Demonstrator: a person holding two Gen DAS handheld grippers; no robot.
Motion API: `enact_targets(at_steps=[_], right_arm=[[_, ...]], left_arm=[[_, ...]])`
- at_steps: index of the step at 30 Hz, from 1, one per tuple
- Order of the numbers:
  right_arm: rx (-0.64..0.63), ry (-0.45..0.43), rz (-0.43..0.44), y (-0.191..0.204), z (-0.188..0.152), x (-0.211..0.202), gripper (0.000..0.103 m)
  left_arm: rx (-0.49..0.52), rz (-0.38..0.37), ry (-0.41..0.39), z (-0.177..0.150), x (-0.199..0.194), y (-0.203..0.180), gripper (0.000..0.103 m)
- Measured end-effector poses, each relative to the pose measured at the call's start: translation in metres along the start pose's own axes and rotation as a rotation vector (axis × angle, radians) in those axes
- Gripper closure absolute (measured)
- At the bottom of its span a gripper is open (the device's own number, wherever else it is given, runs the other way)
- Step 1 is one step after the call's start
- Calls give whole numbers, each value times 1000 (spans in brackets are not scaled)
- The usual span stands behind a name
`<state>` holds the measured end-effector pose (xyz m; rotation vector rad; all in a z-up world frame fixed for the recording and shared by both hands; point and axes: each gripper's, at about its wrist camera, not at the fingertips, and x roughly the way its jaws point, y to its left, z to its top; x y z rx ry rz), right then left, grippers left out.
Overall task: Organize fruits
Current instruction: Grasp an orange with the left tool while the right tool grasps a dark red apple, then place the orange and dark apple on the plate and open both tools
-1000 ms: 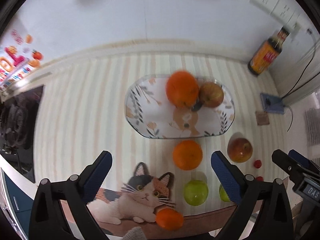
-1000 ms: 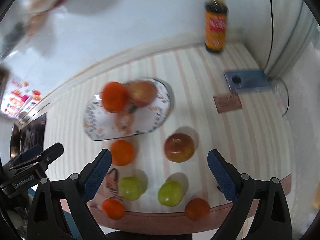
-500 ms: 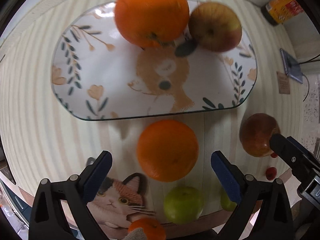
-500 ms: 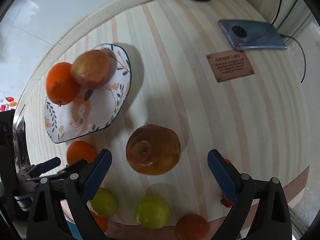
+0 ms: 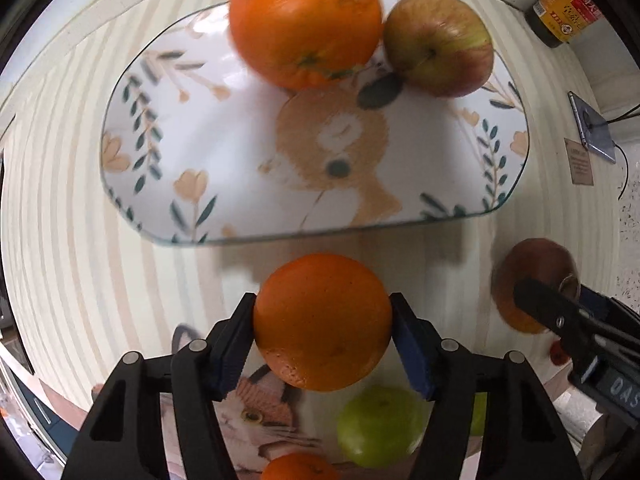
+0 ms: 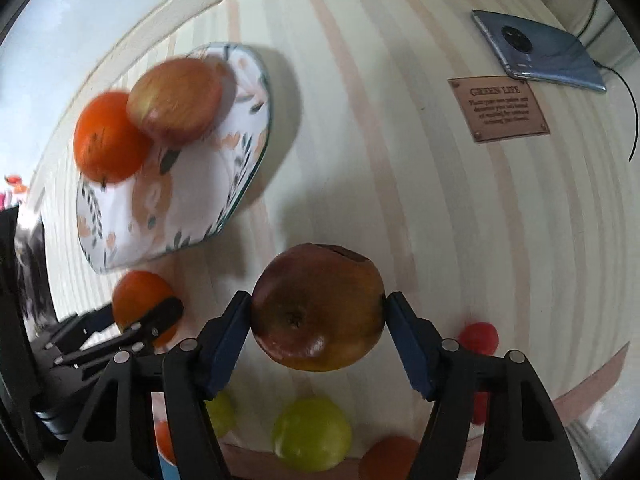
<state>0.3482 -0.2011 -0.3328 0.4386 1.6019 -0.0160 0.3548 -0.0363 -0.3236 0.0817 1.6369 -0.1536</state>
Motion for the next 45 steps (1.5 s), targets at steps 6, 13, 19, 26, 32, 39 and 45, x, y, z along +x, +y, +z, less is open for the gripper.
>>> enact_targets(at_steps=[6,13,19,26,32,39,45], right_arm=[[-34,34,28,14,-14,12,31],[-42,66,8,21,-16,18,30],[-61,40,-3,33,-21,16,32],[-80,-24,145,73,-15,-16,32],[-123,-69,232,123,12,-18,32],[-127,-31,292,168,46,13,32],[-126,-15,283,191,61,38,32]], left_arm=[[-11,15,10,-23,5,19,40],[-36,5,-1,-35,6,23,40],[-48,-17,-10,-43,-5,39,41],[-76,-95,-94,-43,-76,71,41],[-123,-37,-148,10,-108,111,41],[-184,-50,-48,91,-73,130,41],[-174,-88,41,126,-43,130,40]])
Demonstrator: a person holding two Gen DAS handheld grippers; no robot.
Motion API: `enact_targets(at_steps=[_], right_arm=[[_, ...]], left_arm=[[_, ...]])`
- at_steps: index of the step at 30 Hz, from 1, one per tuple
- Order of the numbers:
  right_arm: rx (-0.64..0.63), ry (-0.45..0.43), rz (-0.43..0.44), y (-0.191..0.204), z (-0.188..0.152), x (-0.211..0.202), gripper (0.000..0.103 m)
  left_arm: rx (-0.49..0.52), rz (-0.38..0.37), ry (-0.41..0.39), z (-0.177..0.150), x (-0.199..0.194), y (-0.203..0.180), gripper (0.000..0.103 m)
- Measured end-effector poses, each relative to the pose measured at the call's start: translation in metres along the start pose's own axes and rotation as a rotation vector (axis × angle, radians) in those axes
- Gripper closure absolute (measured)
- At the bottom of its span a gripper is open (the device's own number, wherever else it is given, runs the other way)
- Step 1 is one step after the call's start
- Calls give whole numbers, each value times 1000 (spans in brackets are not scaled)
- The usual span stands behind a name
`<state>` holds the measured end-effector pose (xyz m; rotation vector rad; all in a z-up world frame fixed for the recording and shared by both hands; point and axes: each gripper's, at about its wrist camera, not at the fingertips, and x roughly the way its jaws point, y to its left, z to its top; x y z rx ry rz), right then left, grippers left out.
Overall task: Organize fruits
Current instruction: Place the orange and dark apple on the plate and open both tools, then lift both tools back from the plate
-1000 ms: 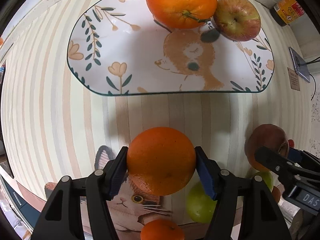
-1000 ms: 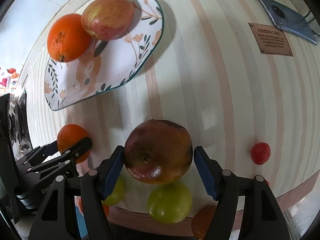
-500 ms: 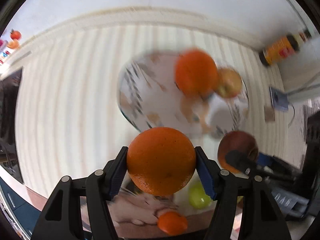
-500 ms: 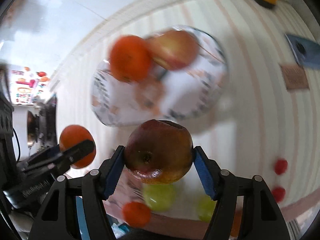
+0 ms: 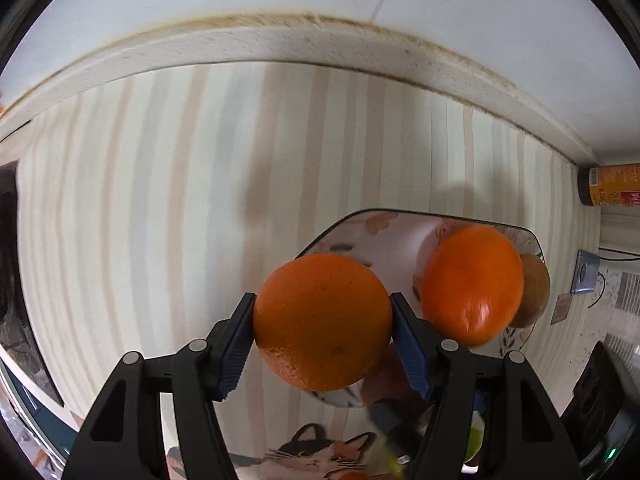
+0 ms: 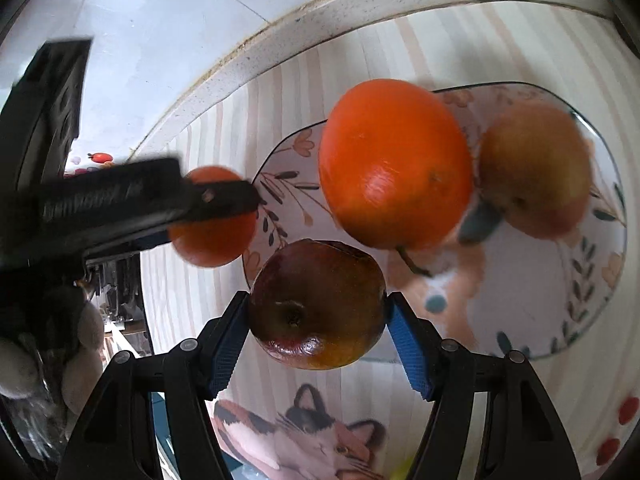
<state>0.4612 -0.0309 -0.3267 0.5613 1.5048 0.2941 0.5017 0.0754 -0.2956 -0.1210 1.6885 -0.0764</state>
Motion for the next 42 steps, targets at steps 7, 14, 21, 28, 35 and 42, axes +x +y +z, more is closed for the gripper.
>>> enact_targets(at_steps=[7,14,21,28,35,42], right_arm=[[50,25,39,-8,4,13,31],[80,31,49,-13,0,5,20],[40,-17,-74,-23,-11,-34,9],[-66,-153,-331,-30,-22,-89,9],[-118,-212,-429,-28,-49,-129,9],[-138,-249,-439,-24,-90,-159,9]], left_arm=[[17,11,72,15,25,-10,40],[58,-15,18,13,3,-17,14],[59,0,-64,-11,-26,-8,14],[54,81,-207,-61,-51,6,14],[66,96,-308,-114,-74,-3,14],[85,85,-381,-153,-102,-11,14]])
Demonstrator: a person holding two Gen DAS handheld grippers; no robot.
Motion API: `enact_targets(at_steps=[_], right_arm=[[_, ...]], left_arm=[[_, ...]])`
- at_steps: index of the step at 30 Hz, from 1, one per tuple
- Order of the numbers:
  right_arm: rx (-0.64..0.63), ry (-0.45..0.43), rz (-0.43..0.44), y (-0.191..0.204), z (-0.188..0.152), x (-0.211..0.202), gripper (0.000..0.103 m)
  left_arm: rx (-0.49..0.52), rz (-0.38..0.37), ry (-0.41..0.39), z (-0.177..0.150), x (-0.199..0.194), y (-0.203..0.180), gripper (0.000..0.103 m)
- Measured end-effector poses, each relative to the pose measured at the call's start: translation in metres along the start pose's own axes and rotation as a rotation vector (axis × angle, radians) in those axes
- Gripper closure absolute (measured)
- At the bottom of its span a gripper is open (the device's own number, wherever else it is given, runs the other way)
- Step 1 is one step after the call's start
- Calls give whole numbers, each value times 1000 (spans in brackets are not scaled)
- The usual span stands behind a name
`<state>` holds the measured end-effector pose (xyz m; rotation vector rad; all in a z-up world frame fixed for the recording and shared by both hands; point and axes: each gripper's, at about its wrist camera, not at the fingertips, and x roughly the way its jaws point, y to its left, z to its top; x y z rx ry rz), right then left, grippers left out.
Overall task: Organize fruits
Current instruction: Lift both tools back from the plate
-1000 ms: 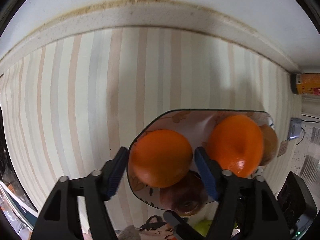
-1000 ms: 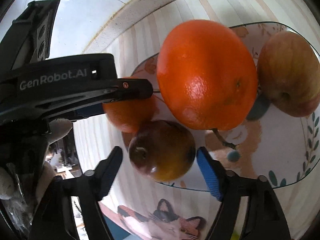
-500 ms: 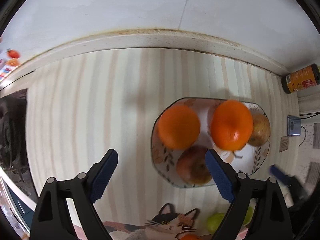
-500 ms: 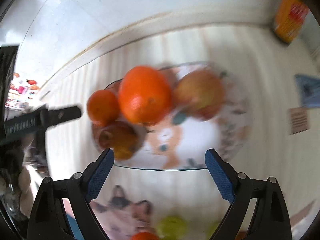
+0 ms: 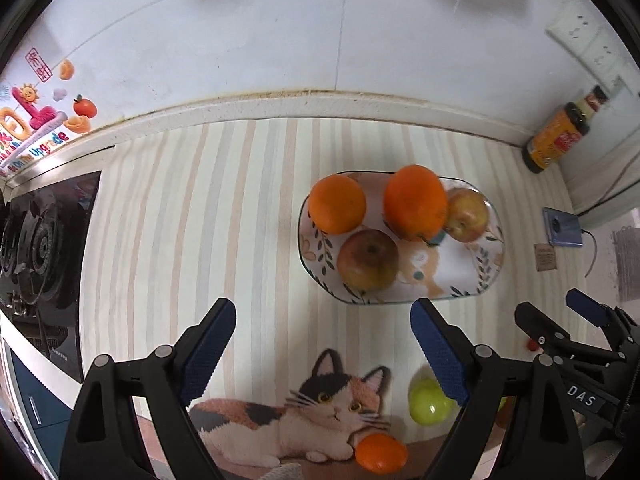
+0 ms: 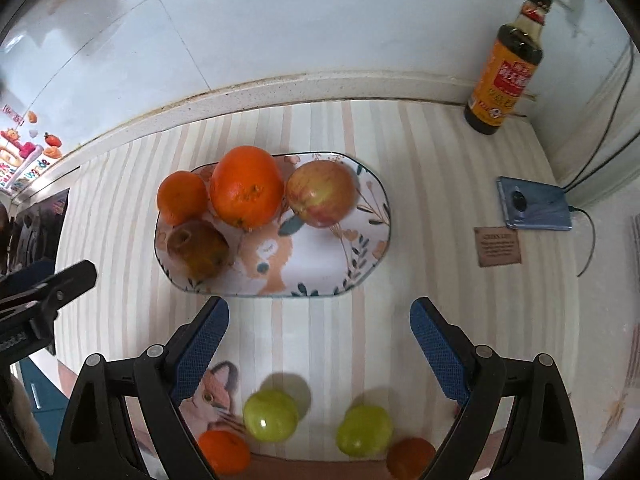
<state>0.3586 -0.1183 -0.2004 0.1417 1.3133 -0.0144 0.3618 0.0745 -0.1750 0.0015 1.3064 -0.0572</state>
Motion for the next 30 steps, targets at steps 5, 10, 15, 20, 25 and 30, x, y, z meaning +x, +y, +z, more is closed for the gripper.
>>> enact_targets(at_steps=[5,10,15,20,25,30], right_arm=[[-1,-33,10,-2,-20,-32,9],[-20,-84,16,2,-42,-70,9],[-23,-135,35,3,-61,-107,9],[-14,-169,37,2,-74,-133,9],[3,-183,54,-3,-85,-144,9],[45,-173,102,-16,-90,-140,5]], left_arm=[[9,-4,-64,-21,-35,-5,14],[24,-15,-106,-44,-61,-11,14],[40,-24,-140,-66,-85,-16,14],[38,-33,-169,-82,-106,-17,14],[31,-52,-180,-91,-114,-20,14],[43,-68,-148,-94,-99,-29,0]])
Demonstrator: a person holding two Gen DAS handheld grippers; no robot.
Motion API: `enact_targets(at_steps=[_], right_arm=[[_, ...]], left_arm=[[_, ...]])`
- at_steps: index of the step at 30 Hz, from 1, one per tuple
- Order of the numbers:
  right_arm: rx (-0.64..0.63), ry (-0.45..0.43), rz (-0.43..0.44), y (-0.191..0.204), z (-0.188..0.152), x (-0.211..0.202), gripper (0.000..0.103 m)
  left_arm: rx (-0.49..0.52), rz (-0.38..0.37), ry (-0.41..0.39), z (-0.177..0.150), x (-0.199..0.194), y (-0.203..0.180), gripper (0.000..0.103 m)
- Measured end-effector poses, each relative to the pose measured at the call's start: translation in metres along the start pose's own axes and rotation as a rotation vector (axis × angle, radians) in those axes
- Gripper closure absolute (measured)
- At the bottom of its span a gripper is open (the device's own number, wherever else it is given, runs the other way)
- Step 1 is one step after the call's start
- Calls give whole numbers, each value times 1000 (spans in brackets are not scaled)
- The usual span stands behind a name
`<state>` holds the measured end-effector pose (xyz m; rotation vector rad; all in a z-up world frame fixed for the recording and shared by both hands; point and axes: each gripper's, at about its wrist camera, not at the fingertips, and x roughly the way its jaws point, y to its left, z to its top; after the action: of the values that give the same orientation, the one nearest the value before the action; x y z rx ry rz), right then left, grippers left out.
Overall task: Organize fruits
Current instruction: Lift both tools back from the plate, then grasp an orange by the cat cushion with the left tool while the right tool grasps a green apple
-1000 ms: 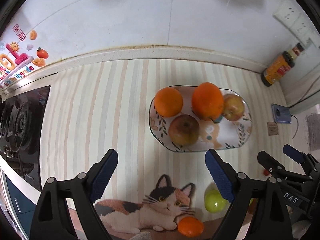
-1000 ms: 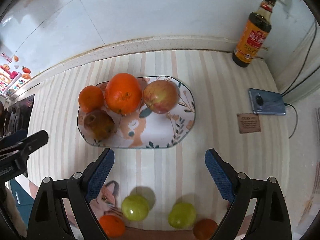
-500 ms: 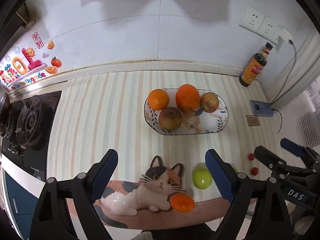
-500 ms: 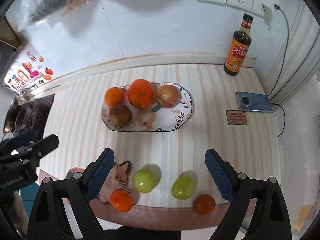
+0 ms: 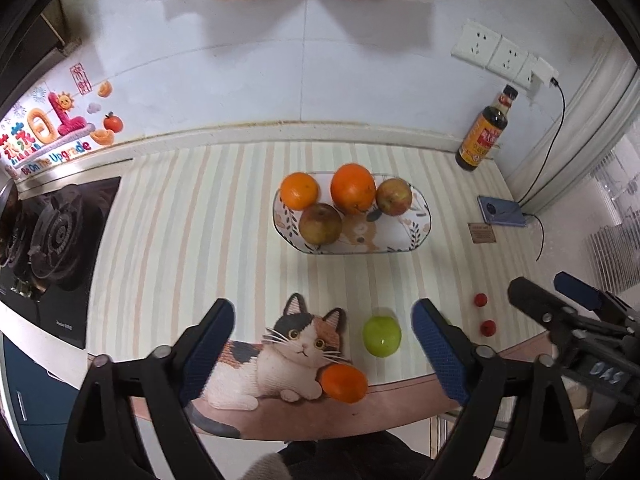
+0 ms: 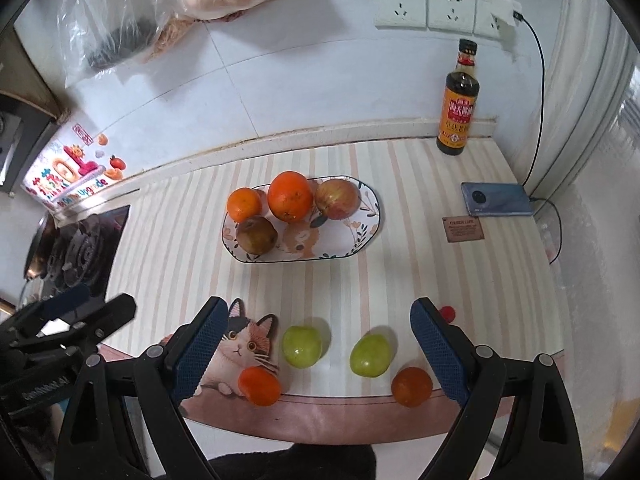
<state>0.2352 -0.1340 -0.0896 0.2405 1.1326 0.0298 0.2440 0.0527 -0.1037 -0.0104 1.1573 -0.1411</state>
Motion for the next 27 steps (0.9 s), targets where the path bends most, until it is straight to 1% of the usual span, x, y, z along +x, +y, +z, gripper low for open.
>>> enact_targets(at_steps=[2,3,4,5,6,7,8,10,12,14,15,16,18,19,20,21,23,24,27], right_arm=[[13,19,4,-8,-1,8,5],[21,40,3,-14,-3,16,5],[29,54,6,-17,-4,21,5],[37,73,12,-21,-5,29,5],[41,100,17,-26,-8,40,5],[46,117,15,-30,-11,48,5],[56,143,17,-34,-14,59,5],[75,199,47,-42,-20,81,5],[88,251,70,-47,-28,104,5],[90,282,83,-49,-33,120,5],[96,302,94,-50,-36,129,6],[98,319,100,-50,-37,136,6],[89,346,115,-45,-40,151,7],[83,356,119,-42,-40,158,7],[78,368,129,-39,-41,165,9],[78,389,144,-35,-43,175,12],[75,420,160,-28,-43,190,14],[76,434,169,-25,-43,199,15],[62,475,175,-11,-44,226,17]], left_arm=[[8,-10,40,-5,17,-3,0],[9,-15,75,-9,28,-5,0],[9,-24,133,-16,48,-6,0],[12,-27,173,-22,62,-8,0],[12,-35,241,-31,84,-10,0],[9,-40,289,-39,98,-11,0],[-2,-38,358,-49,120,-12,0],[-44,-59,468,-69,156,-12,0],[-76,-67,524,-83,177,-12,0],[-120,-92,580,-92,198,-10,3],[-141,-107,592,-95,203,-8,14],[-173,-133,598,-97,208,-5,28],[-201,-144,594,-98,210,0,44],[-211,-158,589,-98,210,2,44],[-211,-150,580,-98,208,3,44],[-199,-128,565,-97,206,4,44],[-176,-82,534,-95,202,11,44],[-178,-75,528,-94,202,17,44],[-226,-101,531,-92,203,31,43]])
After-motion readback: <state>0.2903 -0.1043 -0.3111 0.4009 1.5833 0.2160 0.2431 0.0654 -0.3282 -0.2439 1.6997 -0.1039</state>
